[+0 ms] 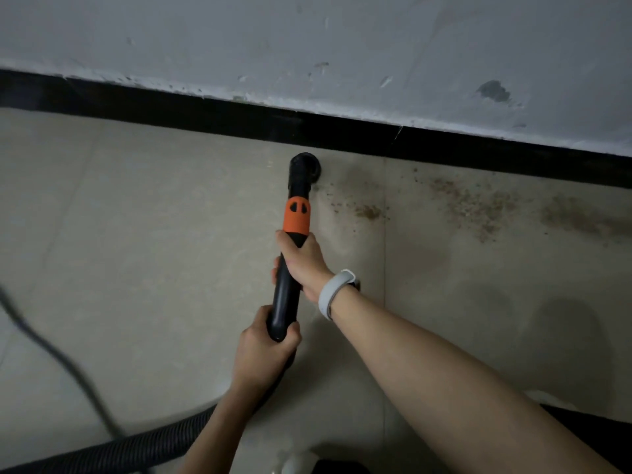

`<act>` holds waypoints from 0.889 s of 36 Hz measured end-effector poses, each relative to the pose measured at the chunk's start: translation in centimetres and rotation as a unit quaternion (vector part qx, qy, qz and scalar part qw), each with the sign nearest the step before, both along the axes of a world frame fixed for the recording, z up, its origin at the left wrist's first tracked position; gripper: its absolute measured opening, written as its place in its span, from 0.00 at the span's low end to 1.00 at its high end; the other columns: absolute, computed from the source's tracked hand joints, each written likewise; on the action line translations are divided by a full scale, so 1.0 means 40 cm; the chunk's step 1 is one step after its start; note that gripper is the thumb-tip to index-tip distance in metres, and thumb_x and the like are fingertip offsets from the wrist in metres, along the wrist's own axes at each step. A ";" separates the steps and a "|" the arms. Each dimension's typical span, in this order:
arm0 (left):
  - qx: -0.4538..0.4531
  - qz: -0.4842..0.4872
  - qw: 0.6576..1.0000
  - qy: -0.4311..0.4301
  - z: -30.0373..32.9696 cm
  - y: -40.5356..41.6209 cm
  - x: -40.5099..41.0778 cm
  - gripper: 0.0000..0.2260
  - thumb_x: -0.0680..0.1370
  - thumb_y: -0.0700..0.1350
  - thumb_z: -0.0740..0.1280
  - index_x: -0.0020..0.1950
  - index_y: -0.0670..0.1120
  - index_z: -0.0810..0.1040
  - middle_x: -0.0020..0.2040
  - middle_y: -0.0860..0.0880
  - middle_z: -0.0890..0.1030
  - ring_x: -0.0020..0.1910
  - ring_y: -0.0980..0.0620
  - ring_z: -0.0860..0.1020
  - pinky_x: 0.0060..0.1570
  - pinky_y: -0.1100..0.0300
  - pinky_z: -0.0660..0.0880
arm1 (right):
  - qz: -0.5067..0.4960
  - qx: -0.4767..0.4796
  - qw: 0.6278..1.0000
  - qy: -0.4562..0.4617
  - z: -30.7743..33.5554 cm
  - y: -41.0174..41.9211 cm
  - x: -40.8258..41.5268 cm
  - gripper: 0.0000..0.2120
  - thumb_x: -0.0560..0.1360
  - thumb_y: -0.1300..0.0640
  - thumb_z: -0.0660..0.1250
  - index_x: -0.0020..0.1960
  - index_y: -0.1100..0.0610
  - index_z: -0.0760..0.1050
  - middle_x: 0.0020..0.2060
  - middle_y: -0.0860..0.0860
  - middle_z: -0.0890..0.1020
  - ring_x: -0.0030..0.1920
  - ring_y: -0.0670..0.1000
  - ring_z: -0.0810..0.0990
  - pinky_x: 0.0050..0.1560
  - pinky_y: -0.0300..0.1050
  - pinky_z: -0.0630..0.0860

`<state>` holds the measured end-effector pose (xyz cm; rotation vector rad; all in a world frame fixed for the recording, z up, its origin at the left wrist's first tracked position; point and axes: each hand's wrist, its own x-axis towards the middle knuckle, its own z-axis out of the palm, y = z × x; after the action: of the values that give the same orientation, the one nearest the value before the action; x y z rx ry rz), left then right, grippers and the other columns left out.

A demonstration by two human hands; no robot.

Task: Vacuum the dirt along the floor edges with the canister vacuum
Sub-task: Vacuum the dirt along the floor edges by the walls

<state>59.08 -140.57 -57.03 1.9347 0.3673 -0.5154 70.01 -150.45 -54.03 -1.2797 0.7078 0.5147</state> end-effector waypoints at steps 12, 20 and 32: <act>0.102 -0.192 0.976 -0.021 0.006 -0.047 -0.063 0.13 0.72 0.53 0.68 0.53 0.56 0.69 0.39 0.53 0.79 0.36 0.54 0.79 0.36 0.59 0.76 | -0.147 -0.032 0.989 0.009 -0.010 -0.112 -0.146 0.11 0.80 0.53 0.64 0.51 0.59 0.65 0.26 0.52 0.73 0.22 0.50 0.74 0.25 0.42 0.75; 0.079 -0.061 0.995 0.004 0.015 0.006 -0.103 0.08 0.72 0.48 0.69 0.47 0.52 0.73 0.32 0.50 0.79 0.27 0.53 0.77 0.31 0.55 0.75 | -0.098 -0.004 0.995 0.005 0.002 -0.022 -0.138 0.11 0.80 0.55 0.64 0.51 0.57 0.62 0.27 0.53 0.70 0.22 0.50 0.71 0.24 0.40 0.73; 0.093 -0.039 0.995 -0.004 0.021 0.001 -0.138 0.08 0.71 0.49 0.70 0.46 0.55 0.73 0.30 0.51 0.78 0.28 0.53 0.77 0.31 0.54 0.74 | -0.055 0.024 0.998 0.012 0.011 -0.020 -0.158 0.11 0.80 0.54 0.63 0.55 0.57 0.64 0.29 0.53 0.71 0.24 0.51 0.72 0.25 0.42 0.73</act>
<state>53.58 -140.54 -56.19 2.1364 0.3461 -0.5401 63.70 -151.23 -53.57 -1.1844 0.7783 0.4551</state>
